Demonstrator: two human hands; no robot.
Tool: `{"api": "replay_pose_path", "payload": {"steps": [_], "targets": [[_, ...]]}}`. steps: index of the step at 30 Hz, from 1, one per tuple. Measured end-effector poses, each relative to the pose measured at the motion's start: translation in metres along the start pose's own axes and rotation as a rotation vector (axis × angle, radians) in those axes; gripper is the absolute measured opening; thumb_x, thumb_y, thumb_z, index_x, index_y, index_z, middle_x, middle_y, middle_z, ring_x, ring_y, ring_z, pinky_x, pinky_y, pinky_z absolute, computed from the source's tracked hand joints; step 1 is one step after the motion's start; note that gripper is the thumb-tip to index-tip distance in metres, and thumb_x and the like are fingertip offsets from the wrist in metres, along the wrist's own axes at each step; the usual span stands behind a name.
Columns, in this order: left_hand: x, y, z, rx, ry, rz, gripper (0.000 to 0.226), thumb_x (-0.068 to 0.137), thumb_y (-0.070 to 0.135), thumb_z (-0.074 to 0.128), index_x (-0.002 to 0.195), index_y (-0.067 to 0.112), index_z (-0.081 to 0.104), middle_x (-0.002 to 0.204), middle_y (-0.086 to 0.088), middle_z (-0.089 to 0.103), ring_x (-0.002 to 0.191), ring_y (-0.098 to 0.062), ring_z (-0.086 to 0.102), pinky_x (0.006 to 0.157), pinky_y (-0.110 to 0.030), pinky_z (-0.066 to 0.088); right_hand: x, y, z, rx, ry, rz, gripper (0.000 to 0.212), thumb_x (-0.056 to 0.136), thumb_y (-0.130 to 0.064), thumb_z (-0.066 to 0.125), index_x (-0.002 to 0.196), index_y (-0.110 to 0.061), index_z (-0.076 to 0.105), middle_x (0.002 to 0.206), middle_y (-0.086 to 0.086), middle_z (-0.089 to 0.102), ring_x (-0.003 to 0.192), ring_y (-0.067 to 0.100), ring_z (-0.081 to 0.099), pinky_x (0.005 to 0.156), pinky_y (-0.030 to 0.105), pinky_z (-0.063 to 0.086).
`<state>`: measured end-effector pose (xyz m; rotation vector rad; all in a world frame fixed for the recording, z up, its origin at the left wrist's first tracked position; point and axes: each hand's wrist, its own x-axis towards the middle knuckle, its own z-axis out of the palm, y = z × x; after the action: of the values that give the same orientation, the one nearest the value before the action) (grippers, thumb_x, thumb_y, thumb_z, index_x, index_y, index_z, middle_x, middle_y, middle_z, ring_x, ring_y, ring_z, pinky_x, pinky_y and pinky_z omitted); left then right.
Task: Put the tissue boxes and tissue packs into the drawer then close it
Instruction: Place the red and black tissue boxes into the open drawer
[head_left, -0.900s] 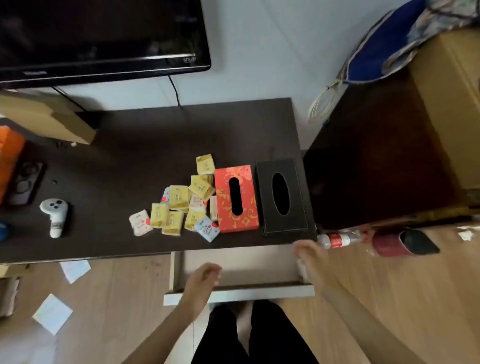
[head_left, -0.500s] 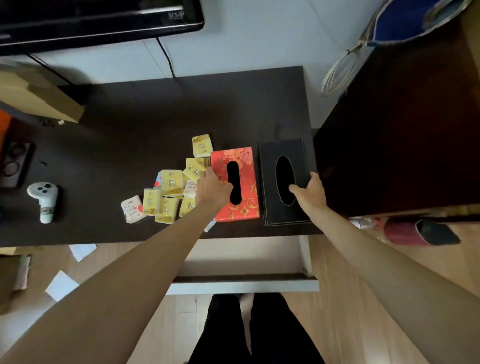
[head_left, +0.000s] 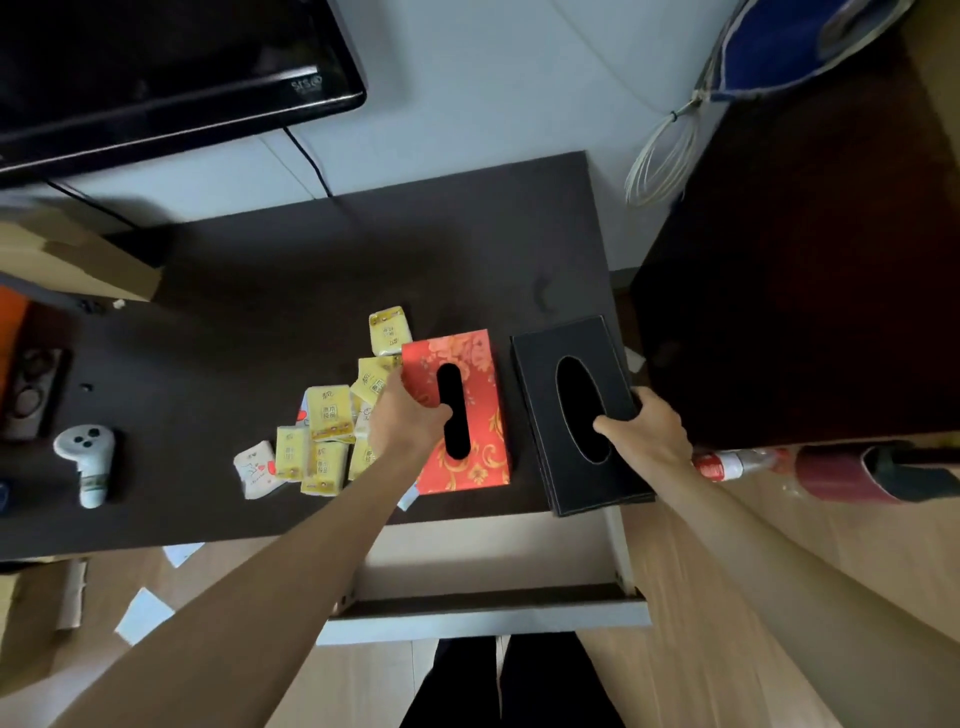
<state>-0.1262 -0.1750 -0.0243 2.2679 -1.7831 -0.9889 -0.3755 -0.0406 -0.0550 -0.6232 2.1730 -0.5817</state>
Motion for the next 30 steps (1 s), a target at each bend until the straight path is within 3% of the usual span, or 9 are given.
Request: {"api": "replay_pose_path", "payload": {"steps": [4, 9, 12, 14, 16, 19, 23, 30], "targets": [[-0.03, -0.008, -0.006, -0.134, 0.052, 0.035, 0.075, 0.07, 0.025, 0.08, 0.137, 0.022, 0.047, 0.119, 0.005, 0.064, 0.104, -0.021, 0.064, 0.085, -0.044, 0.057, -0.027, 0.026, -0.021, 0.12, -0.007, 0.026, 0.041, 0.079, -0.03, 0.076, 0.118, -0.028, 0.063, 0.1, -0.009, 0.07, 0.088, 0.01, 0.065, 0.065, 0.028, 0.05], [-0.068, -0.029, -0.003, -0.165, -0.024, -0.042, 0.059, 0.07, 0.028, 0.082, 0.121, 0.022, 0.054, 0.11, 0.005, 0.063, 0.096, -0.02, 0.065, 0.079, -0.042, 0.056, -0.065, 0.059, -0.021, 0.365, 0.027, 0.101, 0.036, 0.078, -0.013, 0.078, 0.099, -0.038, 0.061, 0.095, -0.004, 0.073, 0.088, 0.015, 0.072, 0.068, 0.029, 0.056], [-0.095, -0.053, 0.005, -0.176, -0.068, -0.09, 0.053, 0.068, 0.027, 0.081, 0.112, 0.027, 0.051, 0.095, 0.012, 0.063, 0.089, -0.02, 0.067, 0.066, -0.032, 0.048, -0.083, 0.075, -0.009, 0.431, 0.086, 0.155, 0.037, 0.077, -0.012, 0.077, 0.101, -0.037, 0.065, 0.09, -0.005, 0.076, 0.076, 0.01, 0.074, 0.064, 0.026, 0.058], [-0.114, -0.068, 0.012, -0.175, -0.071, -0.11, 0.06, 0.069, 0.029, 0.079, 0.12, 0.026, 0.049, 0.093, 0.014, 0.063, 0.088, -0.02, 0.066, 0.064, -0.029, 0.046, -0.09, 0.085, 0.003, 0.433, 0.149, 0.169, 0.033, 0.075, -0.012, 0.075, 0.103, -0.027, 0.068, 0.082, -0.006, 0.075, 0.069, 0.006, 0.073, 0.056, 0.018, 0.055], [-0.131, -0.082, 0.018, -0.169, -0.03, -0.132, 0.071, 0.069, 0.033, 0.078, 0.132, 0.024, 0.047, 0.1, 0.01, 0.066, 0.094, -0.023, 0.067, 0.075, -0.035, 0.051, -0.095, 0.091, 0.016, 0.465, 0.2, 0.188, 0.029, 0.074, -0.01, 0.073, 0.102, -0.015, 0.068, 0.076, -0.002, 0.071, 0.061, 0.009, 0.069, 0.053, 0.02, 0.056], [-0.151, -0.1, 0.023, -0.209, 0.034, -0.135, 0.061, 0.069, 0.037, 0.078, 0.124, 0.033, 0.051, 0.1, 0.01, 0.071, 0.093, -0.02, 0.071, 0.082, -0.04, 0.057, -0.104, 0.092, 0.036, 0.488, 0.243, 0.152, 0.039, 0.067, -0.015, 0.073, 0.104, -0.007, 0.065, 0.084, 0.008, 0.07, 0.068, 0.014, 0.068, 0.06, 0.026, 0.056], [-0.162, -0.12, 0.027, -0.242, 0.084, -0.102, 0.043, 0.071, 0.034, 0.077, 0.103, 0.043, 0.049, 0.087, 0.016, 0.069, 0.083, -0.017, 0.07, 0.073, -0.04, 0.058, -0.113, 0.088, 0.06, 0.544, 0.283, 0.149, 0.052, 0.065, -0.011, 0.077, 0.114, -0.009, 0.059, 0.096, 0.009, 0.072, 0.082, 0.019, 0.073, 0.067, 0.025, 0.058], [-0.162, -0.14, 0.034, -0.215, 0.124, -0.091, 0.044, 0.075, 0.038, 0.076, 0.108, 0.043, 0.047, 0.093, 0.016, 0.066, 0.089, -0.018, 0.068, 0.075, -0.04, 0.057, -0.134, 0.094, 0.091, 0.569, 0.312, 0.125, 0.057, 0.072, -0.004, 0.08, 0.119, -0.018, 0.051, 0.108, 0.0, 0.065, 0.091, 0.007, 0.067, 0.065, 0.004, 0.05]]}}
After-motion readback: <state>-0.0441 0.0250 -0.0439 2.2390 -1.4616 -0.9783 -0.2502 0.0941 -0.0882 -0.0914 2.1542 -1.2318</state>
